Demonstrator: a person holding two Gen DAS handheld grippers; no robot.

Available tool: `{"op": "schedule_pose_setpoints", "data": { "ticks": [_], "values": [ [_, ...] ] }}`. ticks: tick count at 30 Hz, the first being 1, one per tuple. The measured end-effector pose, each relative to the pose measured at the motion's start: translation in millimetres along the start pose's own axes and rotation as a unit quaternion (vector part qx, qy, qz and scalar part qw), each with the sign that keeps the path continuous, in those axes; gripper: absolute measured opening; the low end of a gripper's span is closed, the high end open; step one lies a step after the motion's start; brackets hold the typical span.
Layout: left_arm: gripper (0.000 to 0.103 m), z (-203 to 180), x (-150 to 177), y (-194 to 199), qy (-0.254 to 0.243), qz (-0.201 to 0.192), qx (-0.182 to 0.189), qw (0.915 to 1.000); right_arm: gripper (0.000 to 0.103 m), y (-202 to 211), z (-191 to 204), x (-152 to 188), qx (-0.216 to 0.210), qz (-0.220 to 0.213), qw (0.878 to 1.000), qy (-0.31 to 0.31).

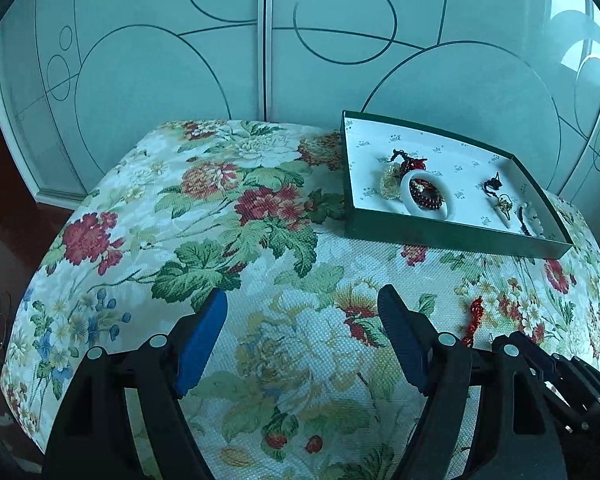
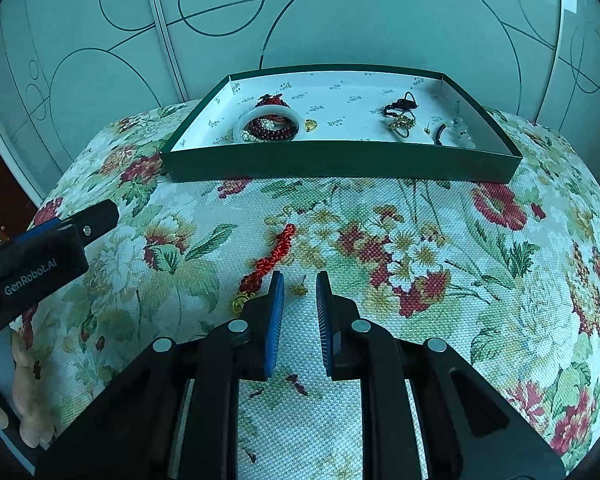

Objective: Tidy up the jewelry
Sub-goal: 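Move the left tool over the red bead string with gold charm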

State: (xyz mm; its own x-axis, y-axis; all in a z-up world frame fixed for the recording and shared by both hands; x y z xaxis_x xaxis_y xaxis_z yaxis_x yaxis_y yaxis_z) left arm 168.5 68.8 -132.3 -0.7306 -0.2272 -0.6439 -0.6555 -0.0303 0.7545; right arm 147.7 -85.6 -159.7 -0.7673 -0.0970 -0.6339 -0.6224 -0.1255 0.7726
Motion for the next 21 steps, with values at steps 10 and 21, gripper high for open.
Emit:
{"op": "schedule_pose_setpoints", "data": {
  "ticks": [10, 21],
  "values": [
    [0.076, 1.4, 0.8, -1.9, 0.009, 0.006, 0.004, 0.9999, 0.015, -9.0, 3.9, 3.9, 0.014, 0.006, 1.0, 0.015],
    [0.076, -0.6, 5.2, -4.2, 0.007, 0.013, 0.006, 0.9999, 0.008, -5.7, -2.5, 3.9, 0.018, 0.003, 1.0, 0.014]
  ]
}}
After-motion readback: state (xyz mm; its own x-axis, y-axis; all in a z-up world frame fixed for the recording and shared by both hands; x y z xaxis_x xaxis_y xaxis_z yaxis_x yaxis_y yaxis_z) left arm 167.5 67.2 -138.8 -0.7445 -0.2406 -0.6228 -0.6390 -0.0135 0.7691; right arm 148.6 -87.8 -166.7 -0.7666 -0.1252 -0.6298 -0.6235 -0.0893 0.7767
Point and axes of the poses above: each gripper's, at about its wrist camera, not at the fingertips, and y roughly against the way its jaws point, z to its left, x to its underside, the point moved 10 cm from there along -y, roughly the way its jaws point, and after that the axes turned 7 degrees about y, right-handed, at the moved point
